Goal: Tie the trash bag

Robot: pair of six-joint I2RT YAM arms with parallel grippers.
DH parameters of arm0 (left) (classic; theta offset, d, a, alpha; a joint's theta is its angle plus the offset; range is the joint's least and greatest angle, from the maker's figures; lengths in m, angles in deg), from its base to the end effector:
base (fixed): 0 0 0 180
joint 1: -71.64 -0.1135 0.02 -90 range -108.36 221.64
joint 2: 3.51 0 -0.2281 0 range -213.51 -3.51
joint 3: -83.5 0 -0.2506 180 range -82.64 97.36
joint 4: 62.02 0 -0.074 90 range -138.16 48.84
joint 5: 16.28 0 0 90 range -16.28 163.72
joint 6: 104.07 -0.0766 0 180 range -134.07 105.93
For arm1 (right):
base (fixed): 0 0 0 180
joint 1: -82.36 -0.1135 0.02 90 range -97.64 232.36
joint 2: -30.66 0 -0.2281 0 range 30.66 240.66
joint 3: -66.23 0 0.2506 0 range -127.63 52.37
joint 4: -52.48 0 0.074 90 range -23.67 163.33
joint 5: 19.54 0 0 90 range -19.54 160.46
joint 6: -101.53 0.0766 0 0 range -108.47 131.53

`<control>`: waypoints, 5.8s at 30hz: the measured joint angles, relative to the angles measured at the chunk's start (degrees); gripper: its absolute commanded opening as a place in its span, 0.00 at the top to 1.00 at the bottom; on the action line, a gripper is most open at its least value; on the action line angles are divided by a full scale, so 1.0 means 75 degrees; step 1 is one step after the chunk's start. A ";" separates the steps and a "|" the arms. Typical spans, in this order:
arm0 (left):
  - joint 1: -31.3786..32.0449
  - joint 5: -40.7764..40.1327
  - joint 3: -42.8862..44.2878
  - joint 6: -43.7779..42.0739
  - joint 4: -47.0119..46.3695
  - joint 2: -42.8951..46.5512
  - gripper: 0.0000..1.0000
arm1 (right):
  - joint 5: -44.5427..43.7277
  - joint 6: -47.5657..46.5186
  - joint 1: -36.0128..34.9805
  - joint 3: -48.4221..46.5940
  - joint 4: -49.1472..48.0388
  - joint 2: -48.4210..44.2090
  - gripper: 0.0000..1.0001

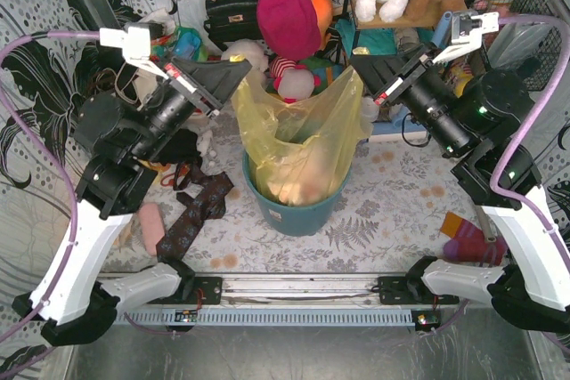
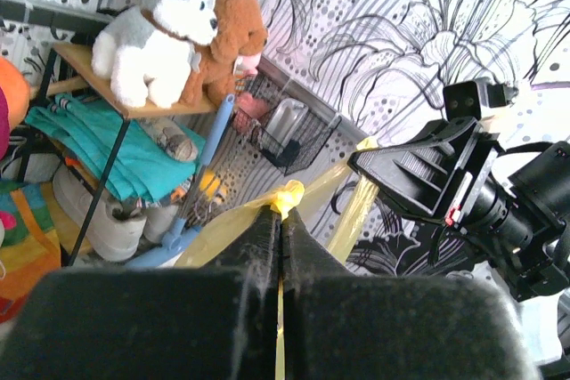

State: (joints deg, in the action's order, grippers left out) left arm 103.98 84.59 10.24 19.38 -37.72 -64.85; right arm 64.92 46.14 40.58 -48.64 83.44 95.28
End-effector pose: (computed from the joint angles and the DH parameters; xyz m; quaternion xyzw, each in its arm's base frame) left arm 0.1830 -0.1330 0.5458 0.0726 0.5639 -0.4908 0.6602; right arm 0.1722 0.1439 0.5619 0.0032 0.5793 0.4817 0.6575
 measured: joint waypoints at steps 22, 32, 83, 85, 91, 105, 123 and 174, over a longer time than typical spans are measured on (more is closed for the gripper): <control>-0.0015 -0.4348 -0.3246 0.0816 -0.0632 0.3110 1.00 | -0.1687 0.0251 -0.0006 0.2404 -0.0254 -0.1262 1.00; -0.0020 0.0364 -0.1527 0.0414 -0.2465 0.0708 1.00 | 0.1157 0.0029 -0.0009 -0.0755 -0.0734 0.0915 1.00; -0.0020 0.0551 -0.2780 0.0659 -0.2066 0.1256 1.00 | 0.0988 0.0527 -0.0006 0.1862 -0.1311 0.0012 1.00; -0.0020 0.0574 -0.2340 0.0641 -0.1903 0.0909 1.00 | 0.0997 0.0516 -0.0006 0.1492 -0.1177 0.0326 1.00; -0.0020 0.0711 -0.0927 0.0533 -0.1749 0.0242 1.00 | 0.1172 0.0350 -0.0006 -0.0688 -0.0836 0.1294 1.00; -0.0020 0.0717 -0.2095 0.0953 -0.2127 0.0536 1.00 | 0.1207 0.0664 -0.0006 0.0650 -0.1241 0.1017 1.00; -0.0026 0.0909 -0.2419 0.1390 -0.2766 0.0472 1.00 | 0.1265 0.0784 -0.0006 0.1113 -0.1425 0.0886 1.00; -0.0026 0.0635 -0.1801 0.0583 -0.2276 0.0670 1.00 | 0.1291 0.0781 -0.0006 0.0568 -0.1711 0.0734 1.00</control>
State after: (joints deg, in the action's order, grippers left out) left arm 103.78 89.36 -3.27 23.75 -54.79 -59.82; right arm 74.60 52.00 40.54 -44.38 70.61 100.79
